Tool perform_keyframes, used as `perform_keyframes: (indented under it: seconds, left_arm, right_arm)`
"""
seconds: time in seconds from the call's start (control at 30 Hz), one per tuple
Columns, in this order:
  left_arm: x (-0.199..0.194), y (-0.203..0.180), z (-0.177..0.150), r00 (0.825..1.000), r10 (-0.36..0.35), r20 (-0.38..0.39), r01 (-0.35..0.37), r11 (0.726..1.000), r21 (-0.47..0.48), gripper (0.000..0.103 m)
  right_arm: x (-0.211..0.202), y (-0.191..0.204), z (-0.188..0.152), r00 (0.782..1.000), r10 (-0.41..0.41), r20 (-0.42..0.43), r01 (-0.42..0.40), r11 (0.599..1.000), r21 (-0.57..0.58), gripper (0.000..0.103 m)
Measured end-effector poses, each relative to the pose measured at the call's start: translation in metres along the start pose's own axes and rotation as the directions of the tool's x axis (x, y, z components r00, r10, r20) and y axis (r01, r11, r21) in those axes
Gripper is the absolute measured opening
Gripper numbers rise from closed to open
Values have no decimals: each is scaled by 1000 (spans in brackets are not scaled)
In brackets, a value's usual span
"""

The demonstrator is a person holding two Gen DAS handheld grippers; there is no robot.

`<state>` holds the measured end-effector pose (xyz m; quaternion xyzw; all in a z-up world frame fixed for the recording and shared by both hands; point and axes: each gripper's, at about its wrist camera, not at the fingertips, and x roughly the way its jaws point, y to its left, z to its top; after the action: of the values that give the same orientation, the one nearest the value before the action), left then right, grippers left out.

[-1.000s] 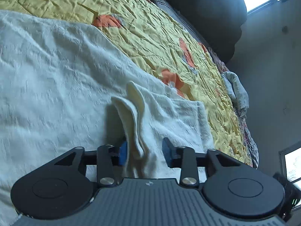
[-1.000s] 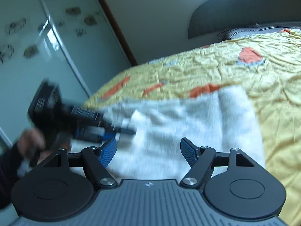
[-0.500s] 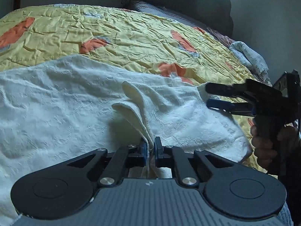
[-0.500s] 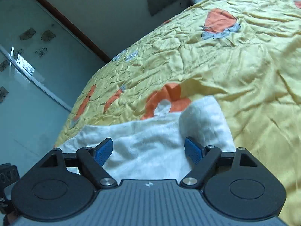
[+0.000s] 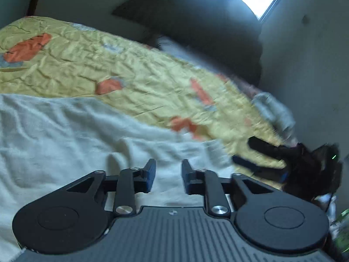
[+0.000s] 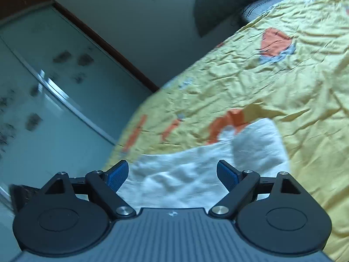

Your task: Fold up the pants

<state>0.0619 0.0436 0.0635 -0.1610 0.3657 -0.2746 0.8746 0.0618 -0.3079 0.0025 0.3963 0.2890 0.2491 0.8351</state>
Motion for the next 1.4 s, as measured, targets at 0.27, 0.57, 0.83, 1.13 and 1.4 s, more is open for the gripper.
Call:
perform_keyframes:
  seconds: [0.27,0.57,0.83,1.13,1.4]
  left_arm:
    - [64,6,-30,992,69,-105,-68,998,14,53]
    - [27,3,-32,997,57,-51,-56,998,9,55]
    - [5,-12,-80,999,25,-40,-19,988,152,63]
    - [-1,15,-78,999,24,-45,-22,999,44,77]
    - [-151,78,-84,878,283,387,-177,941,-287,80]
  right_arm:
    - [-12,-22,-44,998,27,-48,-18,984,179,89]
    - [-20,-5,-48,994,105,-17,-102,985,142,89]
    - [-4,-10,-41,993,71,-99,-51,980,190,86]
    - [71,-9,11,978,-41,-202,70,988,140,98]
    - [77,80,-42,975,-40,-219,-13,971,-237,97]
